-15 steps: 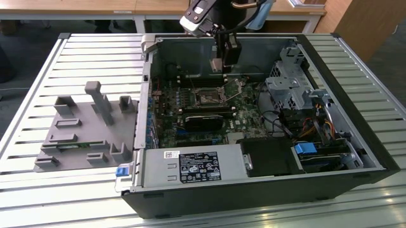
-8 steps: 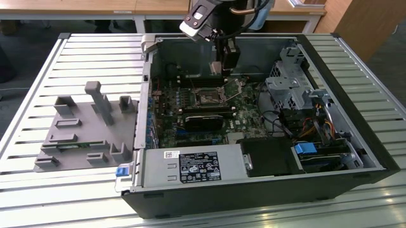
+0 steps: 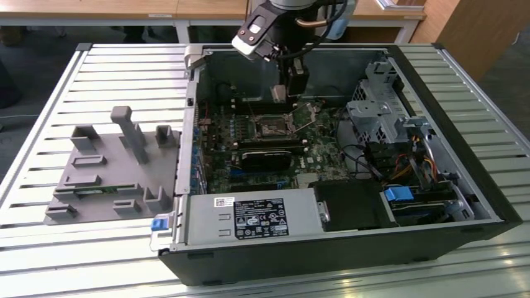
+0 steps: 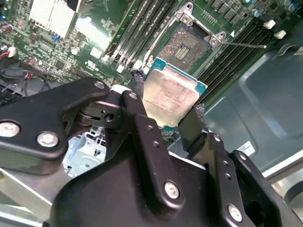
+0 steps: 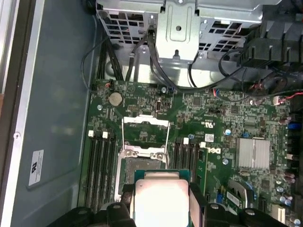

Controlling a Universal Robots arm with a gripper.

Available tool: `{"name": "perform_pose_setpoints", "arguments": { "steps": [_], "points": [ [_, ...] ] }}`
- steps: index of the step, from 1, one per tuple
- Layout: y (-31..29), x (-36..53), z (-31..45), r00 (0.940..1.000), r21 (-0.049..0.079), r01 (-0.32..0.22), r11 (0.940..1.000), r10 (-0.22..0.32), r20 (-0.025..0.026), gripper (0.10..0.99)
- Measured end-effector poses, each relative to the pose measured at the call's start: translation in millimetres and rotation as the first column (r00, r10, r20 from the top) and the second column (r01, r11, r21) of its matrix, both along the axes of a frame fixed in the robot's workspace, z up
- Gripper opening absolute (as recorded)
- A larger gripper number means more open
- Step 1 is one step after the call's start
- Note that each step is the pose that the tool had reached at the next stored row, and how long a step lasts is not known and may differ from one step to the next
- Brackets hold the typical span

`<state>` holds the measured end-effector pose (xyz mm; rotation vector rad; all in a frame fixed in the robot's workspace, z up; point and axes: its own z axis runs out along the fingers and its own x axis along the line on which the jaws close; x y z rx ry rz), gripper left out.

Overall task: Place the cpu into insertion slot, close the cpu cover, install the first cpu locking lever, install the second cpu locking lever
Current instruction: 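Place the cpu into insertion slot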

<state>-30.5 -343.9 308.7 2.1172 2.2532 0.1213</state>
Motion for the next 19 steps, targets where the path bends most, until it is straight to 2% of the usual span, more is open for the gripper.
{"name": "perform_pose_setpoints", "arguments": {
  "steps": [4,11,19],
  "points": [
    [2.5,0.0,-7.5,0.9996,0.000,0.028,0.9996,-0.028,-0.0009,0.541],
    [6.5,-2.0,-20.0,0.9996,0.000,0.030,0.9996,-0.030,-0.0011,0.541],
    [15.3,-5.6,-34.6,0.9991,-0.001,0.043,0.9991,-0.043,-0.0013,0.541]
  ]
}}
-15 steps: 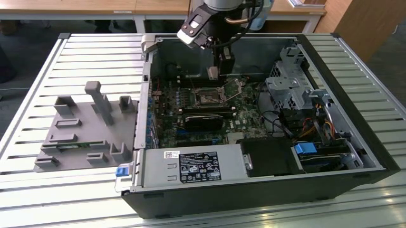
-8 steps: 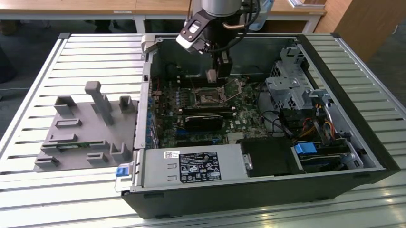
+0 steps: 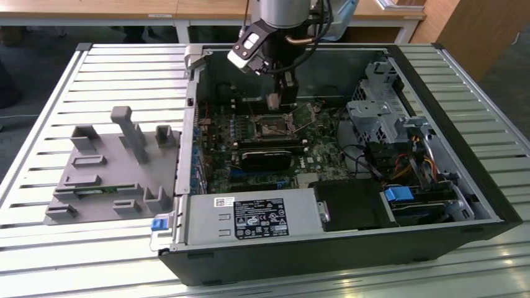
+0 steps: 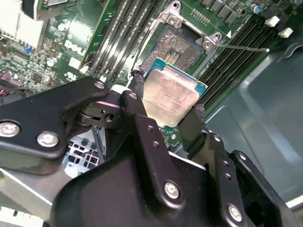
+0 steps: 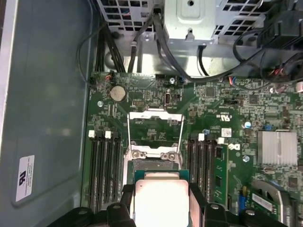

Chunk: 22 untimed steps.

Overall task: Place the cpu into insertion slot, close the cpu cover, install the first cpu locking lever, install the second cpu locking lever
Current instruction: 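Place the cpu into insertion slot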

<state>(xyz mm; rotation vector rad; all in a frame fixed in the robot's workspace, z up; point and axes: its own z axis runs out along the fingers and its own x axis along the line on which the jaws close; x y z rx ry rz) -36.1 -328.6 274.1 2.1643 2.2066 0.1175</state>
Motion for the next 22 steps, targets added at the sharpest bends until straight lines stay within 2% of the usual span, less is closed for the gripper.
{"name": "perform_pose_setpoints", "arguments": {
  "steps": [5,15,22],
  "points": [
    [2.8,-0.6,-9.1,1.0000,0.000,0.001,1.0000,-0.001,-0.0017,0.541],
    [5.0,-0.7,-17.8,1.0000,0.000,0.006,1.0000,-0.006,-0.0024,0.541],
    [7.1,-1.8,-30.3,1.0000,0.000,0.007,1.0000,-0.007,-0.0024,0.541]
  ]
}}
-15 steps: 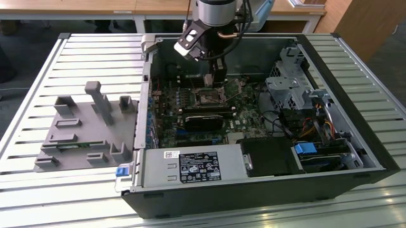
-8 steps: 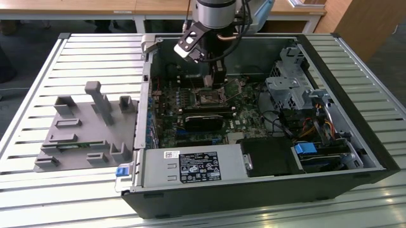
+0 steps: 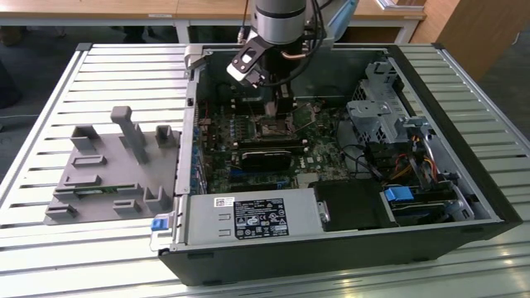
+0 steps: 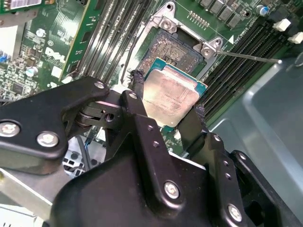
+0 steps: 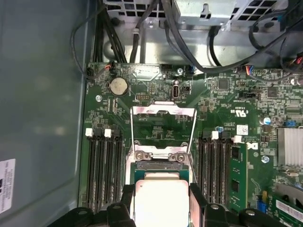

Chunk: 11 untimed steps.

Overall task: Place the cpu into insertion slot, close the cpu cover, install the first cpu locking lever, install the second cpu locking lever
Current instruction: 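Place the cpu into insertion slot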

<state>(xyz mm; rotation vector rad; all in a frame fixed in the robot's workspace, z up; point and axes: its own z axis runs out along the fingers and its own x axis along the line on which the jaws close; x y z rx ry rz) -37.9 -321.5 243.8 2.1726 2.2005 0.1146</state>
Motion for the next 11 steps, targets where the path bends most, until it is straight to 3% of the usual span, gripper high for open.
{"name": "perform_pose_setpoints", "arguments": {
  "steps": [11],
  "points": [
    [0.3,-1.4,-10.9,1.0000,0.000,0.000,1.0000,0.000,0.0000,0.541]
  ]
}}
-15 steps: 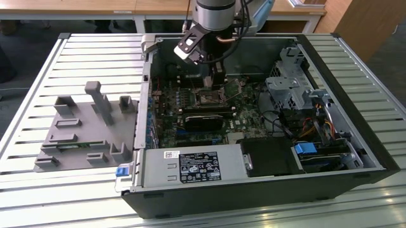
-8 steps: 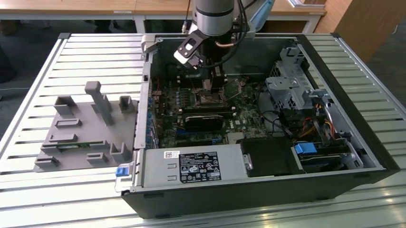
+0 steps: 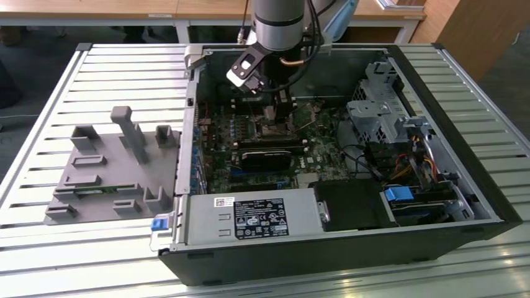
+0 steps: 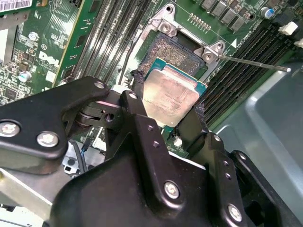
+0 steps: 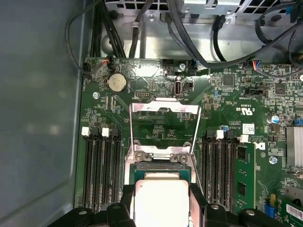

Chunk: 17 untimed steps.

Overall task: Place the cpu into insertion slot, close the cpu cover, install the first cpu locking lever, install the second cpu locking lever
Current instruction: 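Place the cpu into insertion slot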

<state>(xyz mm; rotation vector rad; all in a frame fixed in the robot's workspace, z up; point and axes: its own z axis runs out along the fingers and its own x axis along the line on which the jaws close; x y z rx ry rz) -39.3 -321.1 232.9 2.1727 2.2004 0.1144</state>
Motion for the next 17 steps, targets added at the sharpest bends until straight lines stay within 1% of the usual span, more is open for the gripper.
{"name": "perform_pose_setpoints", "arguments": {
  "steps": [12,17],
  "points": [
    [0.0,-2.6,-3.5,1.0000,0.000,0.000,1.0000,0.000,0.0000,0.541],
    [0.7,-2.9,-7.9,1.0000,0.000,0.000,1.0000,0.000,0.0000,0.541]
  ]
}}
